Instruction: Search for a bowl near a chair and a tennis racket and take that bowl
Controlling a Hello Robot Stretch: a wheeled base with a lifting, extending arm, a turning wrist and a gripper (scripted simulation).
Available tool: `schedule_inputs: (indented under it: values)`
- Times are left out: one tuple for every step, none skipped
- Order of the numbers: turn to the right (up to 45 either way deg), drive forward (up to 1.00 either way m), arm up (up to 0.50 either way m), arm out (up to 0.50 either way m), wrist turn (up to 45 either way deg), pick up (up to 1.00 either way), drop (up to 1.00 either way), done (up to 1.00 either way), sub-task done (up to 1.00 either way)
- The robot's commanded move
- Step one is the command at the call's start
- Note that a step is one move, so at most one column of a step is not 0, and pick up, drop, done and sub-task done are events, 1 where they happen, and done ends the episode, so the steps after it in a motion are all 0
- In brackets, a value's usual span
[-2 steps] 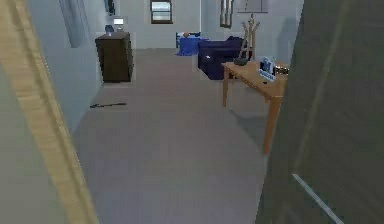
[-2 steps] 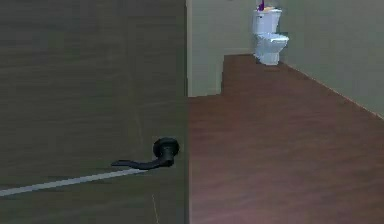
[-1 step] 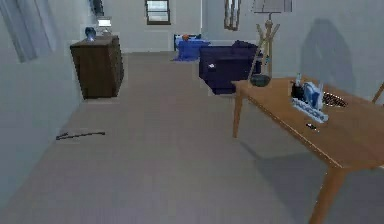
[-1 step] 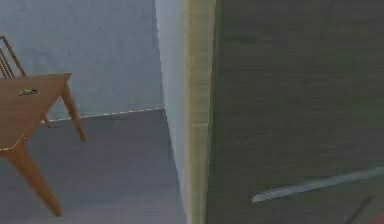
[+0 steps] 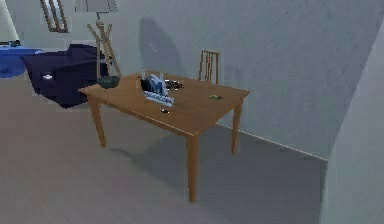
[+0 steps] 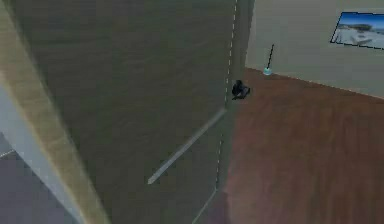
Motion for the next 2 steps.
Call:
schedule_inputs:
  values:
    - [0.0, 0.35, 0.00, 0.00, 0.0, 0.00, 0.00, 0.00, 0.00]
    - [33.0, 0.00, 0.00, 0.00, 0.0, 0.00, 0.00, 0.00, 0.00]
